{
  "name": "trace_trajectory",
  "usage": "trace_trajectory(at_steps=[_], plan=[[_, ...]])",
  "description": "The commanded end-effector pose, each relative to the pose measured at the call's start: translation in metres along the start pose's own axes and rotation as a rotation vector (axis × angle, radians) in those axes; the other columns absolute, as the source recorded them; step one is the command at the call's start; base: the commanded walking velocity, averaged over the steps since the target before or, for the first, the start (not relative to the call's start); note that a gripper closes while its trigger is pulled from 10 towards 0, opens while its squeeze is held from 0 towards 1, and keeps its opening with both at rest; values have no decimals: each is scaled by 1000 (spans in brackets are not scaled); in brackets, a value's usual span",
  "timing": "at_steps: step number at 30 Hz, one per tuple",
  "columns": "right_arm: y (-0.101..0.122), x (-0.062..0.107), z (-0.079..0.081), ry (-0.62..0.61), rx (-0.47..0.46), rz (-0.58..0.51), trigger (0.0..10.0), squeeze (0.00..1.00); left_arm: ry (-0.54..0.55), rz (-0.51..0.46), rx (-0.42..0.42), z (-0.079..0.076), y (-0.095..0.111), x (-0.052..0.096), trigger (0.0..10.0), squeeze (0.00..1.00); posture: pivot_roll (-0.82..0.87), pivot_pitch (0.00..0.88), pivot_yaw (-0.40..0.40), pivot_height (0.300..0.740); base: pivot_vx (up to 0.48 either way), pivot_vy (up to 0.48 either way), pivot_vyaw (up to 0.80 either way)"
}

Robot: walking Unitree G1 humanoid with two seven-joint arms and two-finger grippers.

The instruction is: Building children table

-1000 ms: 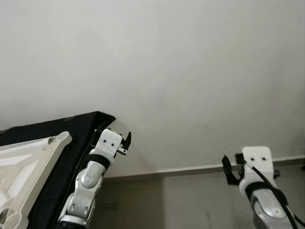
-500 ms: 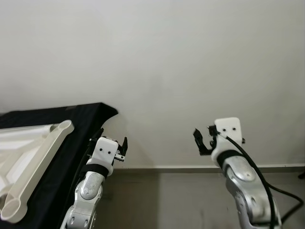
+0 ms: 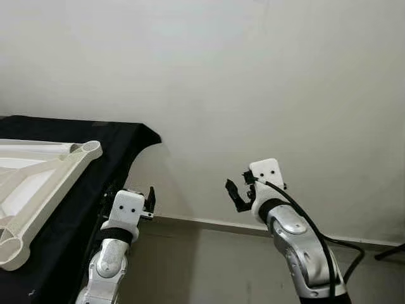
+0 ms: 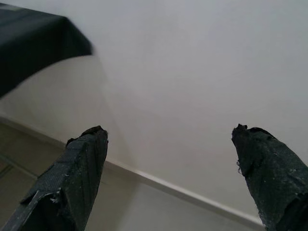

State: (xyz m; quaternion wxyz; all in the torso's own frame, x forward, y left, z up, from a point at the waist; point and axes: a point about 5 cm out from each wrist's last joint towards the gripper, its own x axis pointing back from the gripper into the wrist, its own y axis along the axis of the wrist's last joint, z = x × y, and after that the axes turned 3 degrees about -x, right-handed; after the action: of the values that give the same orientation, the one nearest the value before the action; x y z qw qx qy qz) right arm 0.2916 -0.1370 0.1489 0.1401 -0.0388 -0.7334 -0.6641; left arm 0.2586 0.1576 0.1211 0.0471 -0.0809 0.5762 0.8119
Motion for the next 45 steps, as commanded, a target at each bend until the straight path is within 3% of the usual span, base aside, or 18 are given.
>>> trace_trajectory(at_steps=[1,5,8,9,12,16,17,18,19,22,33,45], plan=[[-17,-3,-5,-31,-29,96,10000,0,3,3,-9,-3,2,0,10000,0,-60,0,7,740,0,0,0],[-22,-3,-8,-55,-40,128,10000,0,1,5,-10,-4,3,1,10000,0,-69,0,7,740,0,0,0],[-29,10,-16,-71,-35,149,10000,0,1,17,-14,-2,0,4,10000,0,-103,0,22,740,0,0,0],[-40,25,-29,-107,-34,191,10000,0,3,24,-17,-1,-3,5,10000,0,-123,0,30,740,0,0,0],[-47,43,-42,-167,-25,217,10000,0,6,25,-12,0,-3,3,10000,0,-145,0,42,740,0,0,0],[-47,55,-44,-186,-44,220,10000,0,7,23,-9,0,-2,3,10000,0,-159,0,45,740,0,0,0],[-47,70,-46,-205,-44,226,10000,0,6,25,-8,0,-3,2,10000,0,-171,0,56,740,0,0,0],[-47,70,-46,-205,-44,226,10000,0,6,25,-8,0,-3,2,10000,0,-171,0,56,740,0,0,0],[-48,83,-48,-216,-40,240,10000,0,5,26,-8,0,-3,2,10000,0,-176,0,58,740,0,0,0],[-48,97,-50,-243,-46,272,10000,0,5,30,-7,1,-4,1,10000,0,-207,0,72,740,0,0,0],[-45,91,-46,-242,-76,284,10000,0,11,36,-4,3,-7,-1,10000,0,-217,0,82,740,0,0,0],[-37,79,-34,-145,-27,280,10000,0,22,34,-12,3,-6,1,10000,0,-174,0,47,740,0,0,0]])
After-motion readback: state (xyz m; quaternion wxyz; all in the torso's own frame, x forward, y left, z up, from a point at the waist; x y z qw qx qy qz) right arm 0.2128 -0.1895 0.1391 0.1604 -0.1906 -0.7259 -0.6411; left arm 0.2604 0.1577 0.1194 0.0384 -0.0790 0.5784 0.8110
